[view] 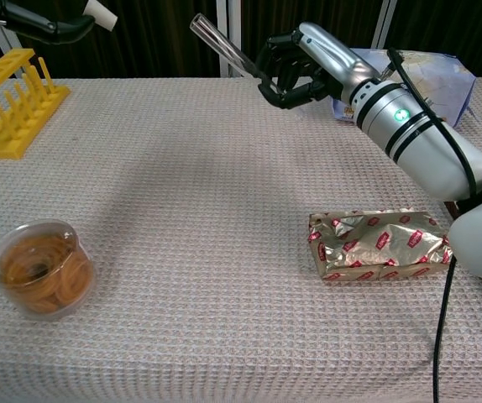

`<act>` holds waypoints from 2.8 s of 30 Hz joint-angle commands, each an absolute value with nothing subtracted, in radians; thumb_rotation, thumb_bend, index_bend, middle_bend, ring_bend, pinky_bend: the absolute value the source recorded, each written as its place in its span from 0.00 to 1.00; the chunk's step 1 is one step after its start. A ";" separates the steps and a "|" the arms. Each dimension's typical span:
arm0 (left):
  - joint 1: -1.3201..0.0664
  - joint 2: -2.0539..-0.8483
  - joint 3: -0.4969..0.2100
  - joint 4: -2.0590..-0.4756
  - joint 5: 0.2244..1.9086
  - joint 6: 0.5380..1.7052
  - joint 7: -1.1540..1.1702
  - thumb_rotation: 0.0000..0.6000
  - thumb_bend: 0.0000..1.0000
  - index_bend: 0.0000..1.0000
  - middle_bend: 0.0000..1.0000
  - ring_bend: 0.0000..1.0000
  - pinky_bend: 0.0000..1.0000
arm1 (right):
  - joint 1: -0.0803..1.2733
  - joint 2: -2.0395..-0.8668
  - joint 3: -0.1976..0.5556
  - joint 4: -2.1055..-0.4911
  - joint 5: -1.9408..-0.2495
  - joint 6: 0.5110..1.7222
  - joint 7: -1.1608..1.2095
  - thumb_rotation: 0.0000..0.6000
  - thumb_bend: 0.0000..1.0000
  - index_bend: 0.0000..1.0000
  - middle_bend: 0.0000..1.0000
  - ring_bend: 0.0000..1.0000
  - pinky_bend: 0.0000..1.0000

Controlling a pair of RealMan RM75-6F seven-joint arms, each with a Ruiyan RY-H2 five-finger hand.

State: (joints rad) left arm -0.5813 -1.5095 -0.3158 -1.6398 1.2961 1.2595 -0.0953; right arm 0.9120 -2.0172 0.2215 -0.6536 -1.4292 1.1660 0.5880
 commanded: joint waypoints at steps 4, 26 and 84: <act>-0.619 -1.549 -0.334 -1.613 1.286 1.252 -0.040 1.00 0.42 0.59 0.22 0.11 0.13 | 0.920 -2.032 0.247 -0.698 -1.415 1.150 0.585 1.00 0.54 0.79 0.68 0.50 0.48; -0.647 -1.561 -0.340 -1.619 1.259 1.238 -0.015 1.00 0.42 0.59 0.22 0.11 0.13 | 0.932 -2.044 0.252 -0.731 -1.435 1.128 0.549 1.00 0.55 0.79 0.69 0.50 0.48; -0.663 -1.543 -0.294 -1.599 1.276 1.247 0.125 1.00 0.33 0.28 0.19 0.11 0.13 | 0.933 -2.024 0.280 -0.774 -1.413 1.093 0.444 1.00 0.55 0.79 0.69 0.50 0.48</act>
State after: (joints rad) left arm -0.6647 -1.5440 -0.2951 -1.5984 1.2749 1.2460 0.1266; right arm 0.9351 -2.0277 0.2829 -0.7756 -1.4124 1.0958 0.4477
